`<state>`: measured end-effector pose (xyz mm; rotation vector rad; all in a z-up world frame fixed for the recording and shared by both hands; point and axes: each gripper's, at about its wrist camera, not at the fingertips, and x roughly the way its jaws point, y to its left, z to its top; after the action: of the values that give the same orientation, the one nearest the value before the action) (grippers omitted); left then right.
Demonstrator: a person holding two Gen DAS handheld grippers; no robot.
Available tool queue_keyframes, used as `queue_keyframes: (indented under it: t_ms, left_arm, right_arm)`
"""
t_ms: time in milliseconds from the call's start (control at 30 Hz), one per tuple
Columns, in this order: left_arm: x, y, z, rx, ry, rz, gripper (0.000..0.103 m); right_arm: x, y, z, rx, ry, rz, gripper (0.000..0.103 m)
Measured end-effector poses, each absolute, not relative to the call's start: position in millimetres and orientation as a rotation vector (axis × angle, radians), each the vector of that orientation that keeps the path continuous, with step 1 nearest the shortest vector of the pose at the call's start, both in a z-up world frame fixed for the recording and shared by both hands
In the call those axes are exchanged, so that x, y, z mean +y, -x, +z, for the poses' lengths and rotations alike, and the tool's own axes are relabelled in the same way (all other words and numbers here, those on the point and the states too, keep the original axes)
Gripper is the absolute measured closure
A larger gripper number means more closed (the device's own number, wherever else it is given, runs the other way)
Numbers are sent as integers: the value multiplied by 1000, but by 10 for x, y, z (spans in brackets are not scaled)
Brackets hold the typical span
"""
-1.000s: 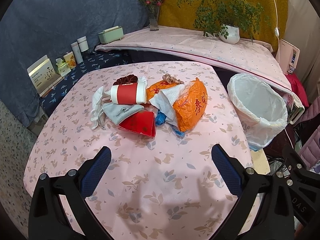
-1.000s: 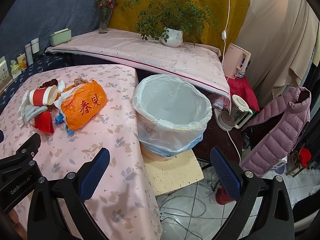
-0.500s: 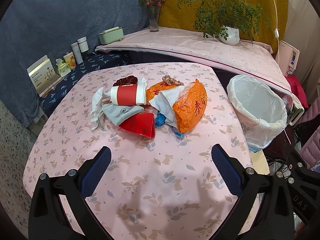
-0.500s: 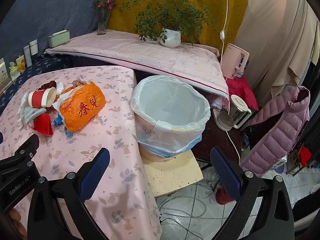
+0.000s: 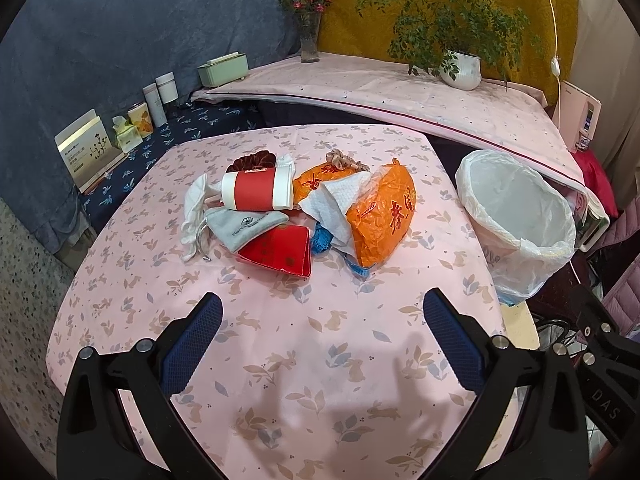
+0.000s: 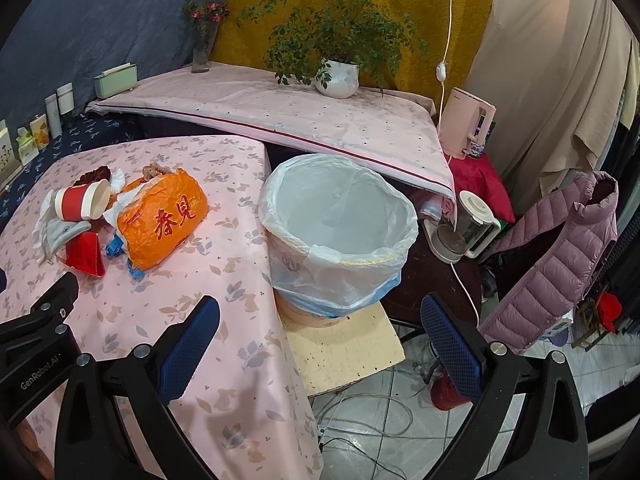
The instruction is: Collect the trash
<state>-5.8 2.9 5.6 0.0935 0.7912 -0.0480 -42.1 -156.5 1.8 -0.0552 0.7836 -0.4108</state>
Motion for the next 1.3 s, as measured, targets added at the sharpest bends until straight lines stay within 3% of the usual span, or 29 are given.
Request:
queue_keyframes:
  t_ms: [1300]
  left_arm:
    - [-100,-10,85,792,-103,-96,7]
  right_arm:
    - [-1597,422,21,772,46,-426,7]
